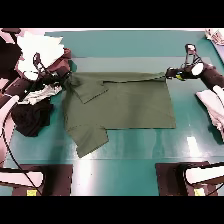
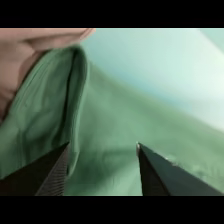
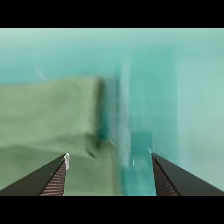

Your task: Fold the shirts.

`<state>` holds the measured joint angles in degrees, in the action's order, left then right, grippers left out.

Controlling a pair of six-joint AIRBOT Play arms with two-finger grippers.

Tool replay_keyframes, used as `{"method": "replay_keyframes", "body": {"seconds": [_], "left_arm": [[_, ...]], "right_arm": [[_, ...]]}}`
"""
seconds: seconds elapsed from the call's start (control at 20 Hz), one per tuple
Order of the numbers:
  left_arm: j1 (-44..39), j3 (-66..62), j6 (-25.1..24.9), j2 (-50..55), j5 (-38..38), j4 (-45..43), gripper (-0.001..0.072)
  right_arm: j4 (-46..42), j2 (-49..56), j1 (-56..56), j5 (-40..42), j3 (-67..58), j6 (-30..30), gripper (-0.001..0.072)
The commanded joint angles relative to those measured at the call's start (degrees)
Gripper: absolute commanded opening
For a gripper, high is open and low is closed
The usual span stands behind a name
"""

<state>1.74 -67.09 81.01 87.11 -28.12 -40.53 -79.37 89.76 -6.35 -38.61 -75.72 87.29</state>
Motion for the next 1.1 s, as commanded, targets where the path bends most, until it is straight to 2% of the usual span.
{"method": "replay_keyframes", "body": {"seconds": [0.0, 0.1, 0.15, 0.3, 0.4, 0.5, 0.75, 0.8, 0.85, 1.05], "left_arm": [[4.02, -2.36, -4.92, -1.05, -14.12, -0.02, 0.0492], [6.99, -3.23, -6.93, -4.22, -23.82, -0.07, 0.0491], [7.8, -3.21, -8.13, -6.12, -28.94, -1.16, 0.0491], [6.36, -3.13, -6.38, -11.5, -45.66, -13.88, 0.049], [4.37, -1.07, -5.88, -15.02, -52.52, -18.08, 0.0491], [3.26, 3.43, -5.33, -19.17, -54.16, -18.27, 0.0492], [3.23, 21.22, -3.02, -32.48, -52.76, -18.16, 0.0494], [3.23, 24.11, -2.78, -34.88, -52.48, -18.21, 0.053], [3.23, 26.77, -0.66, -37.33, -51.69, -18.38, 0.0719], [3.23, 32.89, 2.56, -41.29, -53.22, -15.98, 0.071]], "right_arm": [[-0.17, -2.67, -4.39, -10.67, 0.07, -0.48, 0.0606], [0.28, -5.64, -7.06, -17.94, 0.07, -1.07, 0.0682], [0.39, -7.23, -7.89, -21.62, 0.15, -1.09, 0.0689], [1.03, -13.77, -8.83, -28.06, 5.18, -1.88, 0.0689], [7.43, -18.32, -10.19, -30.42, 10.95, -4.76, 0.0689], [14.19, -22.38, -11.98, -30.51, 16.98, -7.32, 0.0689], [23.1, -31.56, -17.11, -31.3, 28.83, -10.05, 0.0688], [24.17, -33.33, -17.46, -30.71, 30.86, -10.05, 0.0688], [24.35, -34.91, -17.4, -30.4, 32.79, -10.05, 0.0688], [24.39, -37.7, -15.54, -30.82, 37.68, -10.01, 0.0688]]}}
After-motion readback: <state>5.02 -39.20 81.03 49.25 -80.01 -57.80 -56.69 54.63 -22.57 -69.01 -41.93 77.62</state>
